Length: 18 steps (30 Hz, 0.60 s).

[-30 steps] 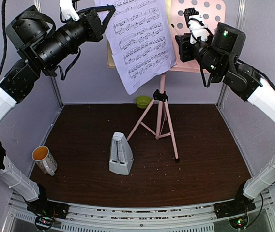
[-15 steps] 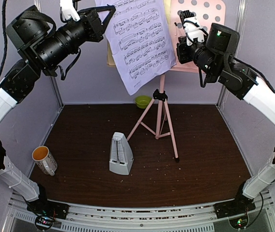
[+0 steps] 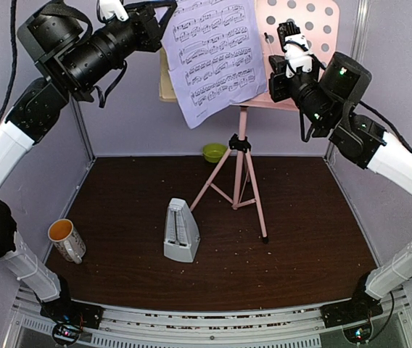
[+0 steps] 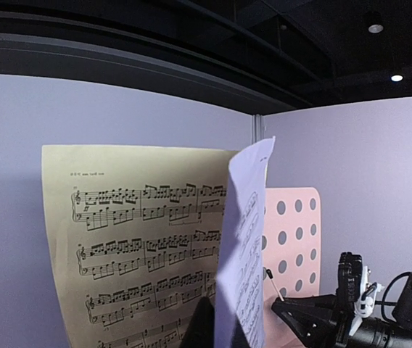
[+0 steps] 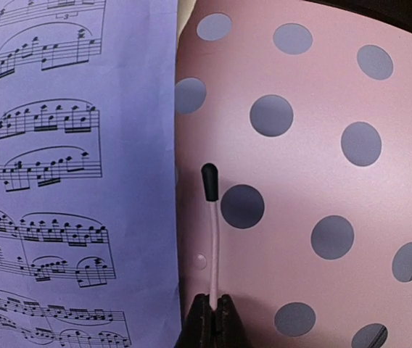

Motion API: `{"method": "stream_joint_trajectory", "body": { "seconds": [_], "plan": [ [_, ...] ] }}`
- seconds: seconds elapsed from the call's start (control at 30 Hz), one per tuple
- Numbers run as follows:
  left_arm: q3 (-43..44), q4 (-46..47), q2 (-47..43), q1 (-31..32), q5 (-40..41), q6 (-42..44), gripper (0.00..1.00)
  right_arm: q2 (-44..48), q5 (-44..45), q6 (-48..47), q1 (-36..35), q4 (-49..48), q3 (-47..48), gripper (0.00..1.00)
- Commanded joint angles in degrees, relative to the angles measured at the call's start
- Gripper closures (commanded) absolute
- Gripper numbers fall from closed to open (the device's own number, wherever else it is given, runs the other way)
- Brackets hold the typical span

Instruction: Set up the instrument practice props

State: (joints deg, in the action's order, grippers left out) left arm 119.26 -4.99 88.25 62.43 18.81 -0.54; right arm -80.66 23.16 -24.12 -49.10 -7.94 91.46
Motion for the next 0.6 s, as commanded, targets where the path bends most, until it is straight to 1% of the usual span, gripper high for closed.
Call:
{"method": "stream_joint_trajectory", "body": {
  "seconds": [0.0,0.2,0.43,0.57],
  "plan": [
    [5.94,-1.85,3.46,-0.71,-2.02,3.14,1.0,2.28,-3.13,-1.19,0.23,-4.8,-2.37,1.0],
    [12.26,-3.6,8.6,-1.7,-4.71,4.74,1.0,3.08,-3.63,-1.32,0.19,-8.42,-4.97,1.0],
    [15.7,-2.99,12.02,-4.23,-11.27,4.13,1.0,3.32,-4.33,-1.37,0.16,-10.13,-5.98,1.0],
    [19.08,-2.39,14.95,-5.39,-14.96,3.93,1.0,3.22,-4.61,-1.04,0.15,-10.22,-6.11,1.0]
  ]
}}
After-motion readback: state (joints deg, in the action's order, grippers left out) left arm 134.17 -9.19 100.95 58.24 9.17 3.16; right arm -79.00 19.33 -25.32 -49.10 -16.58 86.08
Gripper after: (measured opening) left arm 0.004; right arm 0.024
